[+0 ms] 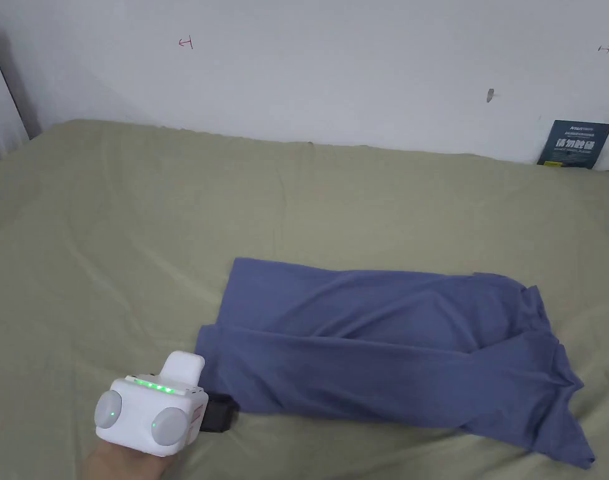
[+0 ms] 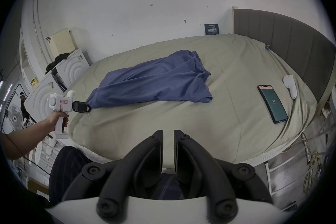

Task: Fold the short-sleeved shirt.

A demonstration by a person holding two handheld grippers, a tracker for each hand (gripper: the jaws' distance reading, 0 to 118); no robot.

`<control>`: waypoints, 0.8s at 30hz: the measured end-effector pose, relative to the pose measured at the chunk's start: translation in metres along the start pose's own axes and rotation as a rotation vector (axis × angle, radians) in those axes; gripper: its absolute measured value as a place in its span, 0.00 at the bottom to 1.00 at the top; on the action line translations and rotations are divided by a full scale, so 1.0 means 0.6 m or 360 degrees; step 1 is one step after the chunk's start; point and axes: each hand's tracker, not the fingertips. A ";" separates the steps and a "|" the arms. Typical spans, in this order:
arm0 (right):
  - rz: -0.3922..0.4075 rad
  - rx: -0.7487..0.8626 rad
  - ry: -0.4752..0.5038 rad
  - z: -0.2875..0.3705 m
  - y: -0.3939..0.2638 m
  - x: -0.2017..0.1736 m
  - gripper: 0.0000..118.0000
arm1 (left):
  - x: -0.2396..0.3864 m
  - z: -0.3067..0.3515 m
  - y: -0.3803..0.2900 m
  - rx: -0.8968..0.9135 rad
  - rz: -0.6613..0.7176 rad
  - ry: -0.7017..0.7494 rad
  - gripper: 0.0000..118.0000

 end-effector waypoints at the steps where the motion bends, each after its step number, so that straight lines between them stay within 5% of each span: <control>1: -0.0013 -0.0003 0.0001 -0.003 0.001 0.002 0.12 | -0.001 -0.004 0.004 -0.0009 -0.0023 -0.0020 0.94; 7: -0.0024 -0.0031 -0.0006 -0.031 0.015 0.010 0.12 | 0.007 0.008 0.015 0.0019 -0.0008 -0.0114 0.53; 11: -0.0026 -0.0061 0.0001 -0.064 0.039 0.021 0.12 | 0.008 0.023 0.021 0.0063 0.0000 -0.0146 0.13; 21: 0.0250 -0.0185 -0.0145 -0.218 0.110 0.080 0.14 | -0.027 0.047 0.033 0.0120 0.0112 -0.0230 0.05; 22: 0.0269 -0.0208 -0.0180 -0.239 0.116 0.090 0.24 | -0.031 0.046 0.033 0.0121 0.0115 -0.0224 0.05; 24: 0.0279 -0.0278 -0.0228 -0.277 0.124 0.106 0.83 | -0.038 0.045 0.032 0.0116 0.0130 -0.0222 0.05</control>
